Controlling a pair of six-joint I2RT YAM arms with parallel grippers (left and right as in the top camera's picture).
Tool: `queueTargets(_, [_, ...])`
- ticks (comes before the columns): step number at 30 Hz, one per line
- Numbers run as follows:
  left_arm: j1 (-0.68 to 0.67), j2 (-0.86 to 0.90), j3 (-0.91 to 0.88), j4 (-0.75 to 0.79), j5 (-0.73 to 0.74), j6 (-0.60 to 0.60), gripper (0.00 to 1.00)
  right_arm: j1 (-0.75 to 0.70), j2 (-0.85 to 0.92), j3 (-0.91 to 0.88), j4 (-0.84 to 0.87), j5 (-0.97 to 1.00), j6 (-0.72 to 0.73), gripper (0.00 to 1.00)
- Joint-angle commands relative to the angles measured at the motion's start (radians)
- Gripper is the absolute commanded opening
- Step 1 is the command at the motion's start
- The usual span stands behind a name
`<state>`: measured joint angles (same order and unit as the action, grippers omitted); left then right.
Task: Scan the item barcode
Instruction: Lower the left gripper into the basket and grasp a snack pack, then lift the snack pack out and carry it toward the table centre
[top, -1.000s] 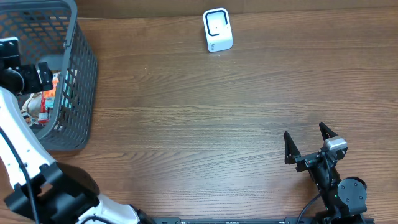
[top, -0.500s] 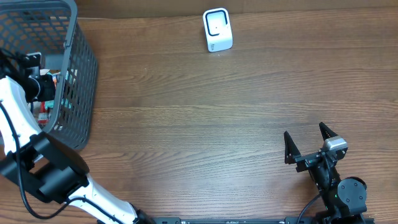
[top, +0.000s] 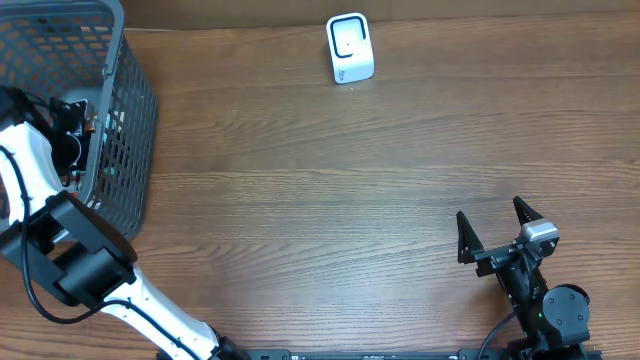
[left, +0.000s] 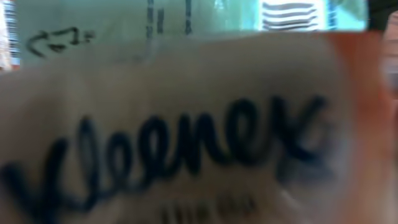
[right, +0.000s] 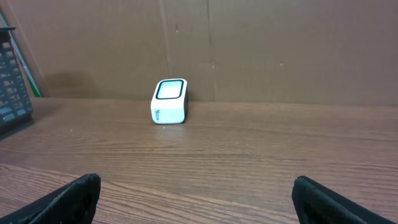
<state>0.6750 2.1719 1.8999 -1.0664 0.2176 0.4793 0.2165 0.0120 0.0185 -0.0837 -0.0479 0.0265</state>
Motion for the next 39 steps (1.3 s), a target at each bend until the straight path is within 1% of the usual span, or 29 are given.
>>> queueTargets(1, [0.003,0.016,0.017,0.008,0.027,0.022,0.97,-0.004,-0.009,-0.01,0.003,0.001,0.004,1.0])
queueTargets(3, [0.003,0.016,0.017,0.015,0.027,0.021,0.9,-0.004,-0.009,-0.01,0.003,0.002,0.004,1.0])
queueTargets(4, [0.003,0.016,0.015,0.016,0.027,0.021,0.84,-0.004,-0.009,-0.01,0.003,0.001,0.004,1.0])
queueTargets(5, [0.002,0.016,0.01,0.017,0.027,0.021,0.82,-0.004,-0.009,-0.01,0.003,0.001,0.004,1.0])
queueTargets(10, [0.0,0.016,-0.04,0.05,0.027,0.022,0.84,-0.004,-0.009,-0.01,0.003,0.001,0.004,1.0])
queueTargets(15, [-0.001,0.016,-0.046,0.062,0.028,0.014,0.81,-0.004,-0.009,-0.01,0.003,0.002,0.004,1.0])
queueTargets(19, [-0.001,0.016,-0.046,0.061,0.028,0.014,0.65,-0.004,-0.009,-0.01,0.003,0.002,0.004,1.0])
queueTargets(22, [-0.001,0.007,-0.042,0.06,0.027,0.014,0.55,-0.004,-0.009,-0.01,0.003,0.001,0.004,1.0])
queueTargets(24, [-0.001,-0.001,-0.029,0.056,0.028,0.012,0.45,-0.004,-0.009,-0.01,0.003,0.002,0.004,1.0])
queueTargets(25, [-0.001,-0.006,-0.019,0.053,0.028,0.01,0.43,-0.004,-0.009,-0.01,0.003,0.002,0.004,1.0])
queueTargets(31, [-0.001,-0.061,0.04,0.04,0.045,-0.031,0.42,-0.004,-0.009,-0.01,0.003,0.002,0.004,1.0])
queueTargets(39, [-0.001,-0.219,0.085,0.047,0.041,-0.087,0.43,-0.004,-0.009,-0.01,0.003,0.002,0.004,1.0])
